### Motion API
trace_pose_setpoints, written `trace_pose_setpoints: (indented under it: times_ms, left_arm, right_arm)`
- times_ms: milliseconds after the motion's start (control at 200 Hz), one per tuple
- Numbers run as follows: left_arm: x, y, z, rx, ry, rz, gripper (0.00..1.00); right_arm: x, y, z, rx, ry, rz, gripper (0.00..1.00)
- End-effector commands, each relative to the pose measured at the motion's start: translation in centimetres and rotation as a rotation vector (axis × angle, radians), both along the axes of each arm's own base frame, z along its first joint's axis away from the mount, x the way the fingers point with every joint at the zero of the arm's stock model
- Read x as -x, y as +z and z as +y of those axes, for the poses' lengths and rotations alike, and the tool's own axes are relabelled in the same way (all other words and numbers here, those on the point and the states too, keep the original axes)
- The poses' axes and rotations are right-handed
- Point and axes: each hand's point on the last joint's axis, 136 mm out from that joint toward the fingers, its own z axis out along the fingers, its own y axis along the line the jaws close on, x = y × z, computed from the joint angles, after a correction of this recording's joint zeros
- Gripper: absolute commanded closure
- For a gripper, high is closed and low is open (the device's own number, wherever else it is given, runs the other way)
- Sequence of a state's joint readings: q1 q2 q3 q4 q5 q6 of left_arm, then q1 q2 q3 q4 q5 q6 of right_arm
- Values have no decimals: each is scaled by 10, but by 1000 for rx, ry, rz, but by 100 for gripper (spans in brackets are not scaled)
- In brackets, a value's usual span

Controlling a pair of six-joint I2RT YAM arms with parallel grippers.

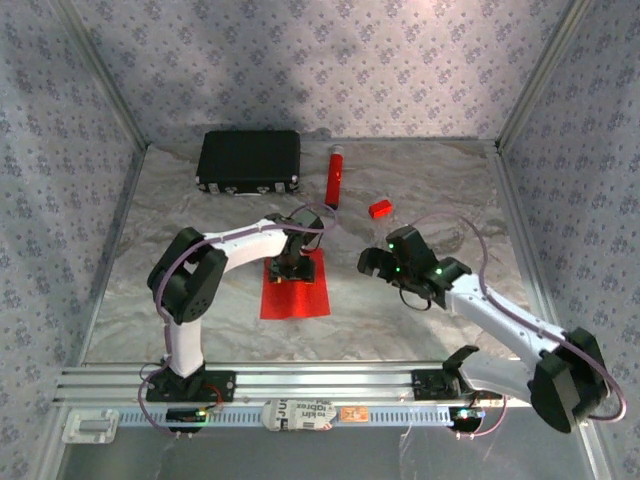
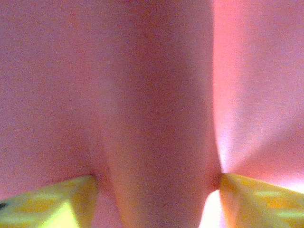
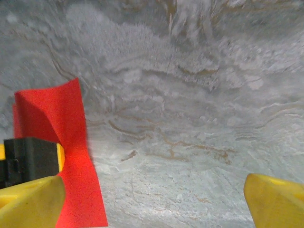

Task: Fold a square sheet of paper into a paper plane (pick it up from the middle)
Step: First fold the square sheet of paper in half at the center of the table.

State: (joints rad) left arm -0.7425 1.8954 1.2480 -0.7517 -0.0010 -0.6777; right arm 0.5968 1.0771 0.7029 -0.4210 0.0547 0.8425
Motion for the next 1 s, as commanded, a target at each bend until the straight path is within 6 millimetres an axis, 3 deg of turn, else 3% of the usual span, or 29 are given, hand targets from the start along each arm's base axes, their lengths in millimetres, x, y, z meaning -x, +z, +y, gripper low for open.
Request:
trace_pose_setpoints:
  times_ms: [0,70,230,340,585,994]
  left_arm:
    - [6,1,-20,110,-21,2,41]
    - [5,5,-26,151,-18,-10,49]
    - [5,21,-40,254,-20,-40,53]
    - [5,37,-59,386,-26,-50,54]
    - [17,62,-100,631,-64,36,60]
    - [17,133,-148,1035,-90,54,61]
  right_arm:
    - [-2,4,-17,-3,-81,-31,1]
    - [-1,1,-26,-3,-104,-12,1]
    - [4,-11,-51,4,-217,72,1]
    - [7,-17,-65,-5,-287,105,1]
    - [1,0,-50,-126,-188,5,1]
    - [-2,30,-63,-137,-205,-193,1]
